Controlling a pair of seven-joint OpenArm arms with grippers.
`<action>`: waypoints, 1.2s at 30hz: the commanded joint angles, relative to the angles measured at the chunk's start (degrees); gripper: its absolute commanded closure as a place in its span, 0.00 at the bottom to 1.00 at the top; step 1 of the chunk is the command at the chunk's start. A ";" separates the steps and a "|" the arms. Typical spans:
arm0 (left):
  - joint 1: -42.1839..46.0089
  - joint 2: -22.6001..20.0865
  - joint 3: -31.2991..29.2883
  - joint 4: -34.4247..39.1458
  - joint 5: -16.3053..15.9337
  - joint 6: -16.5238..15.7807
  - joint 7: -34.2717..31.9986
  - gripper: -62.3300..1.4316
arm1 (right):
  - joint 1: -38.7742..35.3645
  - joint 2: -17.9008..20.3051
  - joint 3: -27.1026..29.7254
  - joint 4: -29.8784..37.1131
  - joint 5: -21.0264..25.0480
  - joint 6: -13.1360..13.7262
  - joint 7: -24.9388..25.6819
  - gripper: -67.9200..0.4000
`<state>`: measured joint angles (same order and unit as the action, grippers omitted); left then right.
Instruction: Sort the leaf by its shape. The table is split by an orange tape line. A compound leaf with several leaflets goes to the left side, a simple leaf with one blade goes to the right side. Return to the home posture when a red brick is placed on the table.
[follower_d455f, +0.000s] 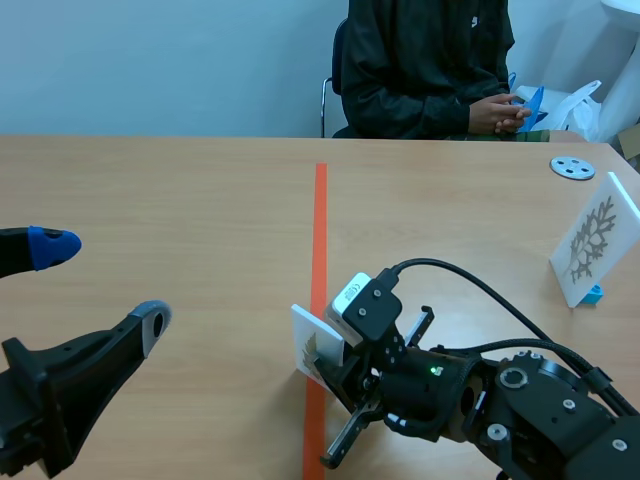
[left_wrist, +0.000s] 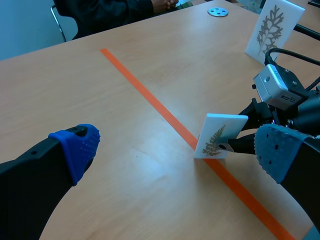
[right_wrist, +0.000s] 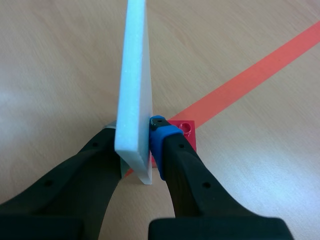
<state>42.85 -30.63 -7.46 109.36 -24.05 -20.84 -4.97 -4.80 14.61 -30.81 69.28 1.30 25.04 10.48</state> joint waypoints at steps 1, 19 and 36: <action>-0.17 0.13 0.37 0.85 -0.33 0.13 -1.03 0.00 | 0.79 0.13 1.07 2.03 0.42 -0.13 0.85 0.97; -0.17 0.13 0.37 0.85 -0.33 0.13 -1.03 0.00 | -7.52 0.48 19.56 18.38 8.39 0.31 -6.14 0.97; -0.17 0.13 0.37 0.85 -0.33 0.13 -1.01 0.00 | -9.07 0.48 41.66 16.87 16.33 -1.05 -11.58 0.97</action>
<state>42.85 -30.63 -7.46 109.36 -24.05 -20.82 -4.97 -14.94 14.63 11.03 86.98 17.19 24.47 -2.00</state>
